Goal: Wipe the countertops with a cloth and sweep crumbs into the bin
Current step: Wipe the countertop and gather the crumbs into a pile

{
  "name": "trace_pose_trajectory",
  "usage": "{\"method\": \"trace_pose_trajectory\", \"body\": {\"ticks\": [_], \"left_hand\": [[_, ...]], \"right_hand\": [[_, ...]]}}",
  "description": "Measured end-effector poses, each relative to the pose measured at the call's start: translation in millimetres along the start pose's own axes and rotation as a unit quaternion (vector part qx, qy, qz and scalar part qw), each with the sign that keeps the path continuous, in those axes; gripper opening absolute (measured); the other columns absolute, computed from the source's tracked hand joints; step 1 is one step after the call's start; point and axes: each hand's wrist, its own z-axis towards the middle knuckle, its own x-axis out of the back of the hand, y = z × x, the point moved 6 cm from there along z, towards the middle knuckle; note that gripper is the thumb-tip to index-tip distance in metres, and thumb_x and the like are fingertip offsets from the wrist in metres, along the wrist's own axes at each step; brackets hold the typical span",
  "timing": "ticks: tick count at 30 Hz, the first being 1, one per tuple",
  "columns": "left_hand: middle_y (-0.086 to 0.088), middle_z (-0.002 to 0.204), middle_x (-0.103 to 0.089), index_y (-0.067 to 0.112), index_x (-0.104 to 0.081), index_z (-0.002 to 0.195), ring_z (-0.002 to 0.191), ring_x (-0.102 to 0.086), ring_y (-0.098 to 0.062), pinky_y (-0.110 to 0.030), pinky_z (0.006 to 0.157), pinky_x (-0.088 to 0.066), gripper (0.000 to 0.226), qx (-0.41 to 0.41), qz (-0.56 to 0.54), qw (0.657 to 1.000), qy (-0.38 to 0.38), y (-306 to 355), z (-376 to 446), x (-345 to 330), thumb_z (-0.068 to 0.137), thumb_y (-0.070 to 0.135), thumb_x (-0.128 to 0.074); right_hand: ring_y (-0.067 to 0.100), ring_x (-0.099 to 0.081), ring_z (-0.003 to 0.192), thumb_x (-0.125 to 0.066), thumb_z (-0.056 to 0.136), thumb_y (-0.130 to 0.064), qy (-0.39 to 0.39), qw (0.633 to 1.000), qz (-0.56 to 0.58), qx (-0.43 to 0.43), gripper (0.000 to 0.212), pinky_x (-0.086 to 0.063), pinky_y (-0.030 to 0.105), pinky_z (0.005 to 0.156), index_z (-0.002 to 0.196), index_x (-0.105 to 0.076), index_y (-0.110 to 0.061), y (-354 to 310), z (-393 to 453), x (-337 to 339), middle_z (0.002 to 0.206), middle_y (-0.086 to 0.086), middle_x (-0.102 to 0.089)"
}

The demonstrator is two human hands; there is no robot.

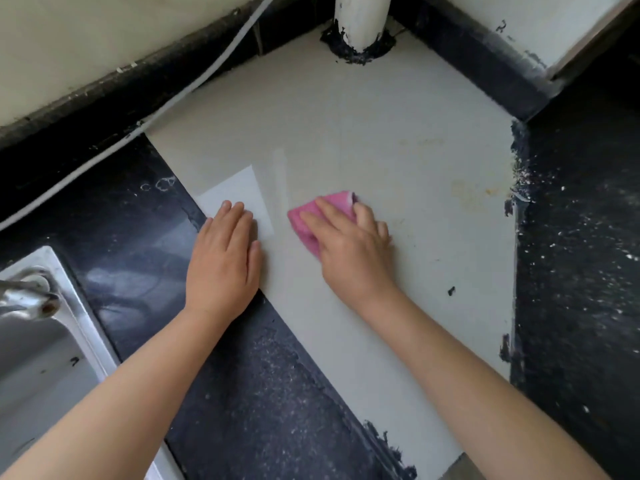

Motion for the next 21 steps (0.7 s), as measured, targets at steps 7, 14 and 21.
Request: {"method": "trace_pose_trajectory", "body": {"ticks": [7,14,21], "left_hand": [[-0.027,0.116,-0.058,-0.011,-0.057,0.109,0.114,-0.05,-0.043,-0.046,0.098,-0.03,0.043,-0.043,-0.032,0.998,-0.03,9,-1,-3,0.086,0.017,-0.036],[-0.028,0.117,-0.058,-0.012,-0.057,0.111,0.113,-0.051,-0.043,-0.046,0.098,-0.032,0.042,-0.028,-0.033,0.999,-0.023,8,1,-4,0.088,0.014,-0.034],[-0.03,0.115,-0.058,-0.013,-0.058,0.109,0.11,-0.053,-0.045,-0.048,0.096,-0.035,0.04,-0.033,-0.024,0.999,-0.014,8,2,-5,0.088,0.012,-0.035]], "right_hand": [[0.032,-0.035,0.12,-0.039,0.094,-0.018,-0.033,0.963,-0.004,-0.267,0.036,-0.031,0.039,0.088,0.128,-0.05,-0.025,131,-5,22,0.143,-0.003,-0.039],[0.042,-0.058,0.09,-0.039,0.07,-0.01,0.067,0.997,0.021,-0.036,0.046,-0.049,0.041,0.069,0.107,-0.063,-0.02,24,-24,26,0.112,0.006,-0.066],[0.039,-0.05,0.11,-0.035,0.071,-0.014,-0.033,0.999,-0.023,0.024,0.053,-0.047,0.035,0.063,0.114,-0.062,-0.028,19,-52,2,0.121,-0.002,-0.061]]}}
